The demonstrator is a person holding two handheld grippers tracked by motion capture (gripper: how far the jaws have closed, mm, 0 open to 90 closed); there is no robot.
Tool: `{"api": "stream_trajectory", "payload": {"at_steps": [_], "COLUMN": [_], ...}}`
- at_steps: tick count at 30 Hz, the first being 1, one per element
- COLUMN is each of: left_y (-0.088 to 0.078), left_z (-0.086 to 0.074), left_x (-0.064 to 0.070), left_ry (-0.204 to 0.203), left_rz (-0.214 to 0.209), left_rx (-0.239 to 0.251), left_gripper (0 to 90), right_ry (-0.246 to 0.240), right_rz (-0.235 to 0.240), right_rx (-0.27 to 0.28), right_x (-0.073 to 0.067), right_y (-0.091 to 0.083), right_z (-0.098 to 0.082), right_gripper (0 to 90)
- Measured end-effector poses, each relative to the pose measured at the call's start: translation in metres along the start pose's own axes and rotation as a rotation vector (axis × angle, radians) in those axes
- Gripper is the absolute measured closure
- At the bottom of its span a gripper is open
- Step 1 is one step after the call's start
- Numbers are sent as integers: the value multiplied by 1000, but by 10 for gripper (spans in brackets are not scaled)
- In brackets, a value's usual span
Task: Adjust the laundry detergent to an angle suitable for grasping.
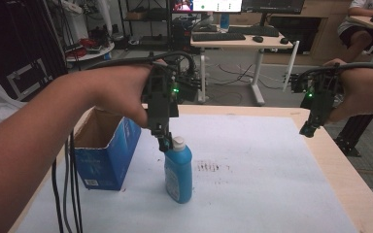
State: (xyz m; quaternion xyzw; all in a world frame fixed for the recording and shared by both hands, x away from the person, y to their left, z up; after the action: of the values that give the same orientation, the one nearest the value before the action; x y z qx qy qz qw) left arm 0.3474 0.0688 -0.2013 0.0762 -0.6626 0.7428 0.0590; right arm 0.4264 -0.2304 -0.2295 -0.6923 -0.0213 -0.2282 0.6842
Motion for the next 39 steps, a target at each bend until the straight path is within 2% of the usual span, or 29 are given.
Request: {"api": "stream_trajectory", "payload": {"at_steps": [3, 4, 12, 17, 20, 23, 29, 30, 31, 36, 38, 39], "left_y": [1, 4, 12, 16, 17, 19, 20, 21, 21, 24, 25, 25], "left_z": [-8, -15, -40, -48, -51, -53, -58, -58, -59, -60, -60, -60], "left_x": [-1, -2, -7, -10, -11, -12, -14, -15, -15, -18, -19, -20], "left_ry": [-1, -6, -22, -26, -27, -32, -36, -38, -38, -43, -45, -43], "left_rz": [15, 16, 2, -5, -8, -13, -14, -14, -17, -23, -24, -26], "left_rx": [-13, -15, -18, -9, -5, -8, -14, -10, -12, -14, -16, -21], "left_gripper": [38, 37, 37, 38, 37, 37, 37, 37, 37, 37, 37, 37], "right_ry": [-7, 10, 14, 38, 54, 73, 135, 135, 148, 199, 216, 225], "right_rz": [-1, 1, 45, 102, 134, 165, 176, 176, 175, 189, 208, 201], "right_rx": [20, 14, 58, 144, 174, 204, 270, 270, 289, 327, 336, 345], "right_x": [-6, -12, -39, -59, -73, -87, -110, -110, -118, -136, -143, -146], "right_y": [-2, -4, -9, -11, -10, -7, -1, -1, 3, 19, 26, 29], "right_z": [2, 3, 5, 7, 11, 16, 30, 30, 36, 49, 55, 58], "right_gripper": [44, 43, 39, 38, 37, 37, 37, 37, 37, 37, 37, 37]}}
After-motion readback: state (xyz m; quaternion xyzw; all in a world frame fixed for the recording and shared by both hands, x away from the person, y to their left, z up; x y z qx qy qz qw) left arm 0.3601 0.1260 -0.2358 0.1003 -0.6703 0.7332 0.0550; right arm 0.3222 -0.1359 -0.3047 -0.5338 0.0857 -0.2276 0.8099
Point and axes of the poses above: each handheld gripper's, and its own axes: y roughly forward along the jaws, z roughly out of its top, x roughly to its right, the point moved 2 cm from there along y, roughly forward along the jaws, and after that the axes turned 12 degrees about -z, right-handed, at the moved point
